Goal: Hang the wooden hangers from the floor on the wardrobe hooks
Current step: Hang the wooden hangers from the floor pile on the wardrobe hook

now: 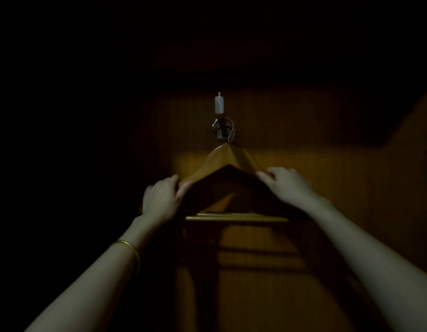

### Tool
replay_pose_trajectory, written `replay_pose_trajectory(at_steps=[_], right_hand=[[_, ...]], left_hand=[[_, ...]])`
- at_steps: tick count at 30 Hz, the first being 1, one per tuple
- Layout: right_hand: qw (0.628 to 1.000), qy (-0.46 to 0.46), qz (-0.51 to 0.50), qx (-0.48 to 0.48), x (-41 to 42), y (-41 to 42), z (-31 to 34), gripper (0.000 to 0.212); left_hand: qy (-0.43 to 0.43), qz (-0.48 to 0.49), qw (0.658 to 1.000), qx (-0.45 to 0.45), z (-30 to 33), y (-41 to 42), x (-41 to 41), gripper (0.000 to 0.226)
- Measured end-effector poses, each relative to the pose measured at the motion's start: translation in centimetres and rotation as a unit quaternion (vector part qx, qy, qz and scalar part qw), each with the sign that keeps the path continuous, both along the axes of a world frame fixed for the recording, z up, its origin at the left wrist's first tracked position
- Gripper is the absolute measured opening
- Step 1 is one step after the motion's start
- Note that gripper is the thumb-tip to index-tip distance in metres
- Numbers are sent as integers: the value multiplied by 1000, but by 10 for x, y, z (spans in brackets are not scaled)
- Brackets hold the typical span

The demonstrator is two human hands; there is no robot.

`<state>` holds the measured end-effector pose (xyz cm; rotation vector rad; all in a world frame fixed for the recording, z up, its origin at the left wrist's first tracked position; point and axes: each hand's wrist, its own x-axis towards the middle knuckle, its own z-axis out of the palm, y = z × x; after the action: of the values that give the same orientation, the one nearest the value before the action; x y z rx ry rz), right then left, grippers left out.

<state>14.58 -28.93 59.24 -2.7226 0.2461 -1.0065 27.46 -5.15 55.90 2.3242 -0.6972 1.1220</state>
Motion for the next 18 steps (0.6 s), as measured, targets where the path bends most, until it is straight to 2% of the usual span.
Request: replay_pose_trajectory(at_steps=[6, 8, 11, 14, 18], right_hand=[[992, 66, 97, 46, -11, -13, 5, 32], [990, 79, 104, 49, -13, -15, 6, 32], [994, 60, 77, 48, -10, -16, 0, 37], [1000, 10, -5, -4, -4, -16, -5, 41], [999, -17, -18, -32, 2, -16, -6, 42]], left_hand=[[24, -28, 999, -18, -1, 2, 1, 39], [24, -38, 999, -10, -1, 3, 5, 35], [-10, -8, 1000, 11, -2, 0, 11, 35], [-32, 11, 999, 21, 3, -2, 16, 37], [-67, 34, 997, 21, 7, -3, 25, 39]])
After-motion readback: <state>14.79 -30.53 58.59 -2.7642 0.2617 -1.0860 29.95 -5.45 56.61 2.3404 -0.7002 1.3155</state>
